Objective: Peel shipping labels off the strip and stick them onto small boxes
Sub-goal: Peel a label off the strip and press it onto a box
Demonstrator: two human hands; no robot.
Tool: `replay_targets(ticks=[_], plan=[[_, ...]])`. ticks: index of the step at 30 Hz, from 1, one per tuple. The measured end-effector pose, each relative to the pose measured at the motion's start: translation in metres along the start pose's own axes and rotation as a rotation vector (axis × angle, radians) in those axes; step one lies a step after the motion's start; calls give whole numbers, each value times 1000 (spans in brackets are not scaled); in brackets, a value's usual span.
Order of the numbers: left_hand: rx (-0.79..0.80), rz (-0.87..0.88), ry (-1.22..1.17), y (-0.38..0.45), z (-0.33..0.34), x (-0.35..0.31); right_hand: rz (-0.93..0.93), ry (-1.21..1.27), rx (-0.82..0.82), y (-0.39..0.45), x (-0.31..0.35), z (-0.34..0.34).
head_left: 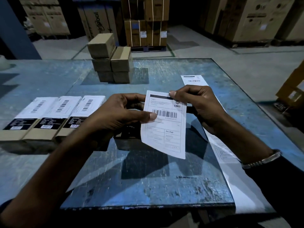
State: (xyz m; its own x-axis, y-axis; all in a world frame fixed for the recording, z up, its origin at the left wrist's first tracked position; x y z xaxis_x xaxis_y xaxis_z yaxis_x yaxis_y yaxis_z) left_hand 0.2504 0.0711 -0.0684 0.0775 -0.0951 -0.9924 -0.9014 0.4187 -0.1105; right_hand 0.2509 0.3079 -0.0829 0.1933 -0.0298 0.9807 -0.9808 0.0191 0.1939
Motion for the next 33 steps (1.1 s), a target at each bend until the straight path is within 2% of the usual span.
replay_targets(ticks=[6, 11, 14, 18, 23, 33], plan=[[-119, 88, -51, -32, 13, 17, 58, 187, 54, -3, -1, 9], [-178, 43, -73, -56, 32, 35, 96, 265, 56, -4, -2, 9], [-263, 33, -135, -68, 39, 46, 92, 210, 42, -3, -4, 7], [-375, 74, -229, -83, 43, 60, -8, -84, 63, -4, -4, 8], [-449, 147, -249, -83, 40, 72, -87, -285, 53, -5, -3, 8], [-455, 127, -259, -77, 37, 79, 22, -304, 73, -3, -13, 4]])
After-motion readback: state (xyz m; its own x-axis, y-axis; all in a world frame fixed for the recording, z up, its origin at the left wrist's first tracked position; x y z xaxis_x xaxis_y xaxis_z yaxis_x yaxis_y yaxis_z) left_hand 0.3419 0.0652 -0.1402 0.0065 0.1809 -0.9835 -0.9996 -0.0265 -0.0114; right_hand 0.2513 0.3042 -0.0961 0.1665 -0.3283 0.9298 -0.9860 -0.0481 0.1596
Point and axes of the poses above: each hand's wrist, its own y-axis towards the middle knuckle, its own z-axis out of the palm, x = y × z, the point moved 3 cm from there along y, towards the middle knuckle, and after that the axes turned 2 degrees about -x, right-handed, at the moved point
